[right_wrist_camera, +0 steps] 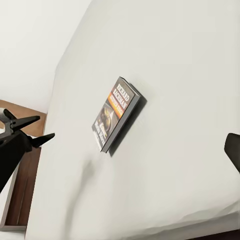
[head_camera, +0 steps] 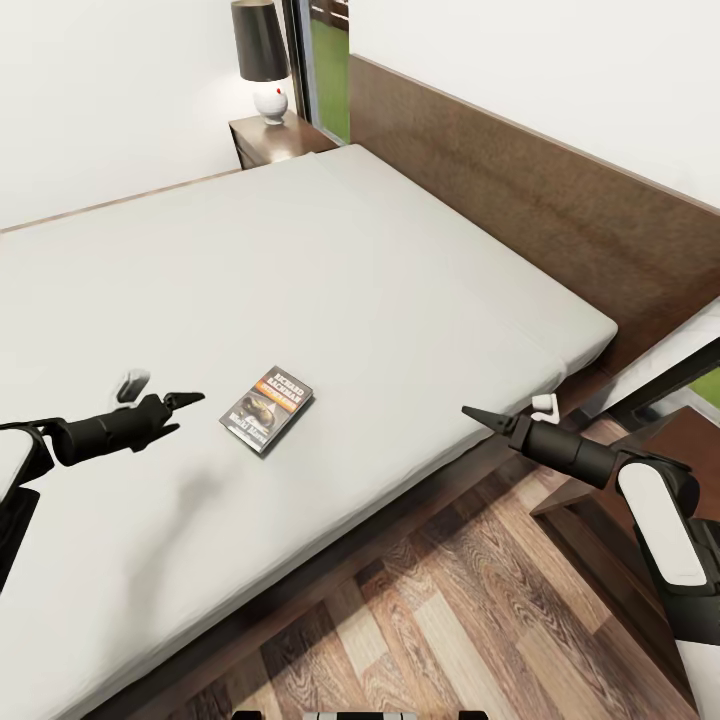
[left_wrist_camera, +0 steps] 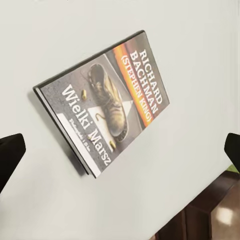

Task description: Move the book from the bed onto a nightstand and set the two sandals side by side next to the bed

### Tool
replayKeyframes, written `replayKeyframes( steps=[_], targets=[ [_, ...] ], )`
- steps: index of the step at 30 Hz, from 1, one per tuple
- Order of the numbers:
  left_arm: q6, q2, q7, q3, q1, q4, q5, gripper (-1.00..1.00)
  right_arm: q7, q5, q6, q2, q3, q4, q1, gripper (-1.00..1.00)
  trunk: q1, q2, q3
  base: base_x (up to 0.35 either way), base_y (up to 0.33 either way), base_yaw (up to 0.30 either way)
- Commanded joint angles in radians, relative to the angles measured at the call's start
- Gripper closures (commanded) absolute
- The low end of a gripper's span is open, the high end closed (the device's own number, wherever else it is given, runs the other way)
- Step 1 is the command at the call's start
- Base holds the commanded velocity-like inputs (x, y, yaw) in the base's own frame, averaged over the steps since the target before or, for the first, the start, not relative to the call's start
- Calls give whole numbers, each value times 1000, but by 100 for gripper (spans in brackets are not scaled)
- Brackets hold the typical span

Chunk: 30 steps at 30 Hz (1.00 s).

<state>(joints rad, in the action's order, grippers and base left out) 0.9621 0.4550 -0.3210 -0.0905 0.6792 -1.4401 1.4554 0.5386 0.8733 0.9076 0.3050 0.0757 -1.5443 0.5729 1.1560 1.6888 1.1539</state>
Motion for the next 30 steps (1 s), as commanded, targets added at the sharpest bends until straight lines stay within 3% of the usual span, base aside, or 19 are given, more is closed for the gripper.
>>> replayKeyframes(
  steps=[1, 9, 14, 23, 26, 27, 30],
  targets=[
    [3, 0, -4, -1, 1, -1, 10, -100, 4, -2, 5, 0, 1, 0, 1, -100, 0, 0, 1, 0, 0, 0],
    [3, 0, 41, -1, 1, -1, 10, -100, 4, -2, 5, 0, 1, 0, 1, -100, 0, 0, 1, 0, 0, 0],
    [-22, 28, 12, 27, 29, 7, 39, -100, -24, 23, 34, 22, 24, -28, -4, -100, 0, 0, 1, 0, 0, 0],
    [-29, 79, -38, 35, 80, 9, 90, -100, -42, 36, 56, 29, 37, -51, -8, -100, 0, 0, 1, 0, 0, 0],
    [-30, 82, -55, 35, 97, 9, 107, -100, -42, 36, 57, 30, 39, -52, -9, -100, 0, 0, 1, 0, 0, 0],
    [-30, 82, -165, 35, 97, 9, 187, -100, -42, 36, 57, 30, 39, -52, -9, -100, 0, 0, 1, 0, 0, 0],
    [-30, 83, -167, 36, 98, 9, 189, -100, -43, 37, 58, 30, 39, -53, -9, -100, 0, 0, 1, 0, 0, 0]
  ],
)
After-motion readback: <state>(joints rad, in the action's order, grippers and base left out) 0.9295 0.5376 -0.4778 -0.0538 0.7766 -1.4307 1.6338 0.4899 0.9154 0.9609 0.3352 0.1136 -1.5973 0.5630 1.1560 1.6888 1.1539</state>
